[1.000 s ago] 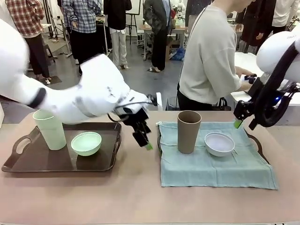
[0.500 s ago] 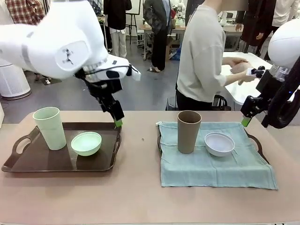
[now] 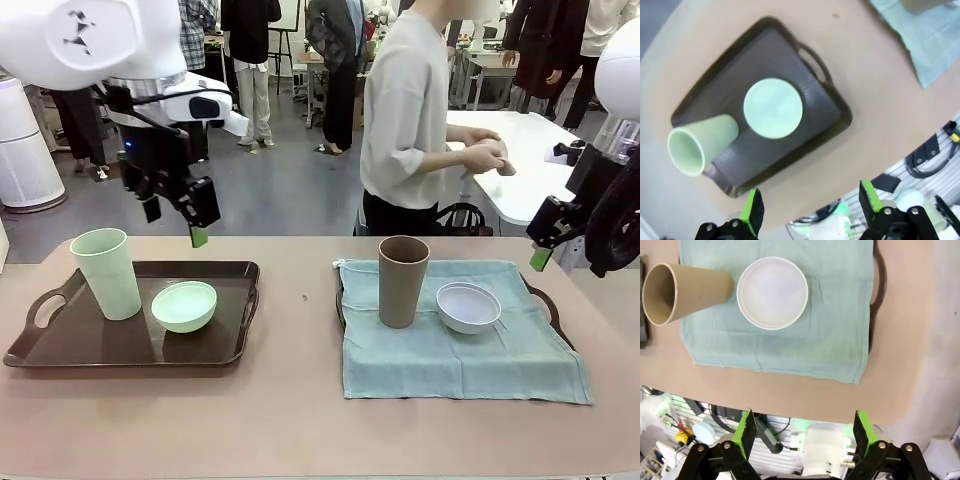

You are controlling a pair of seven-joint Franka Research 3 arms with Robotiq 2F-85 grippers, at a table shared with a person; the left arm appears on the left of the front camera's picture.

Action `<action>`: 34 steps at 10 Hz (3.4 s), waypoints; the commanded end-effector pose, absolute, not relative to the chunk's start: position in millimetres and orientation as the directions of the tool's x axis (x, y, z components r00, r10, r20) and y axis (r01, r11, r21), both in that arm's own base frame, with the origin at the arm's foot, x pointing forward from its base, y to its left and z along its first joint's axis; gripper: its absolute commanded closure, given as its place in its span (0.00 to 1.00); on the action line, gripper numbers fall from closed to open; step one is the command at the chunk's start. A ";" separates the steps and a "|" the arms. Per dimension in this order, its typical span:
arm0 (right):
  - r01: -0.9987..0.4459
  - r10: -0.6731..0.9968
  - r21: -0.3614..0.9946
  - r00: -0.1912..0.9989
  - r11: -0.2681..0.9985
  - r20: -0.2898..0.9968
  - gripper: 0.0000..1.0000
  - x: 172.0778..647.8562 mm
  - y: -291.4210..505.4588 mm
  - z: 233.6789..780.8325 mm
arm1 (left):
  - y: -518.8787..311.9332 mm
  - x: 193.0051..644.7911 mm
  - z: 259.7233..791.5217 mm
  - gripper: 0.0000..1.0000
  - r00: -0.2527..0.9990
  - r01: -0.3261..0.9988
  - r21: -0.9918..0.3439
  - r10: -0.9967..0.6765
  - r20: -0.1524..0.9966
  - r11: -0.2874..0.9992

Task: Set up a tray with a mat and arrange the tableware.
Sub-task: Place the Picnic Bowl and Reusable plastic cup back onto the Handle tray in front of the human's position, then pick up the Picnic Bowl and Reusable plastic cup from the Handle tray in front of the human's position and hold them in the air.

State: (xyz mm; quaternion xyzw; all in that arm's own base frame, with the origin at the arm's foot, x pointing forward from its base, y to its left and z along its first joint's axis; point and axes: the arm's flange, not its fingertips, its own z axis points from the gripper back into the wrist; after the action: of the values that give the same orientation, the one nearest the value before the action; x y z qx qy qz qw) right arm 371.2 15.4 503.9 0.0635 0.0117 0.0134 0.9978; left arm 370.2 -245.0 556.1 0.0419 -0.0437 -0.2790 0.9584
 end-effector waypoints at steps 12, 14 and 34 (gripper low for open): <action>-0.018 0.021 0.128 1.000 0.992 -0.022 0.00 369.9 12.5 506.2 | -237.4 366.0 560.5 0.00 0.863 0.495 0.106 -0.502 0.051 0.862; -0.018 0.021 0.128 1.000 0.992 -0.022 0.00 369.9 12.5 506.2 | -237.4 366.0 560.5 0.00 0.863 0.495 0.106 -0.502 0.051 0.862; 0.300 -0.280 0.763 0.946 0.573 -0.162 0.00 319.1 -207.2 511.0 | 140.6 340.4 540.8 0.00 0.981 0.133 -0.670 -0.003 0.191 0.731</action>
State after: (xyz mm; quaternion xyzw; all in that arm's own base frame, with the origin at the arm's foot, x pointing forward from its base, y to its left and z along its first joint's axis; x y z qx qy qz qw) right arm 320.9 -203.4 510.8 0.4295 0.0146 -0.1611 0.8885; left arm 342.9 132.6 542.0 -0.3570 -0.0848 -0.0422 0.9293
